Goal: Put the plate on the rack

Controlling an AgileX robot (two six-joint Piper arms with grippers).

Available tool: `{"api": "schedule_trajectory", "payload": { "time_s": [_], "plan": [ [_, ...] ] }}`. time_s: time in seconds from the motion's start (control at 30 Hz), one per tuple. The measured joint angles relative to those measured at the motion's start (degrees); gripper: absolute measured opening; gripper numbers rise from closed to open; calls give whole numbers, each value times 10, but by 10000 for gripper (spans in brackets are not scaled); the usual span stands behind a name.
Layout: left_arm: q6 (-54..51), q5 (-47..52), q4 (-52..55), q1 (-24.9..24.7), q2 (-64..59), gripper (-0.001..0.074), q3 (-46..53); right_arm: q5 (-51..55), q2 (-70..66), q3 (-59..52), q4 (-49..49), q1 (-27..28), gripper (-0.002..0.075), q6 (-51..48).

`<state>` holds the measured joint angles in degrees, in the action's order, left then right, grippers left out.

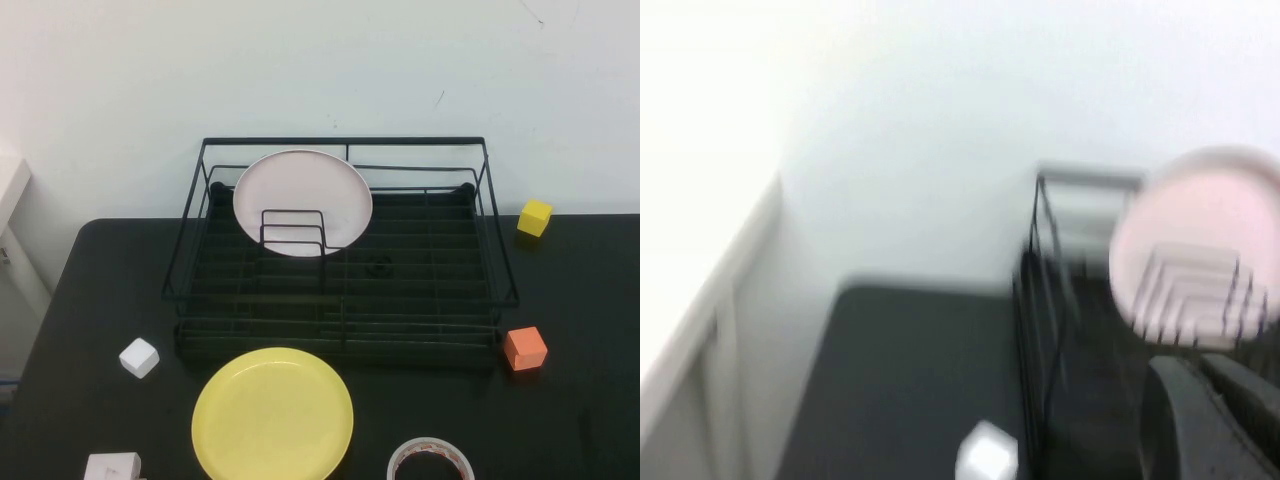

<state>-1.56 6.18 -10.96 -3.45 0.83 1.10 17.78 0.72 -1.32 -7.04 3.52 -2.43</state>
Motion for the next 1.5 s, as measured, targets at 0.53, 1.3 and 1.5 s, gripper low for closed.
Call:
{"api": "schedule_trajectory", "payload": {
  "time_s": [0.53,1.3,1.5],
  "plan": [
    [37,-287,-7,0,0,-2,0,-468,0,-2,0,0,-2,-2],
    [59,67,-79,0,-72,-2,-238,-113,-57,184,-62,0,-2,149],
    [43,153,-48,0,-192,-2,-251,45,-204,231,50,0,-2,35]
  ]
}}
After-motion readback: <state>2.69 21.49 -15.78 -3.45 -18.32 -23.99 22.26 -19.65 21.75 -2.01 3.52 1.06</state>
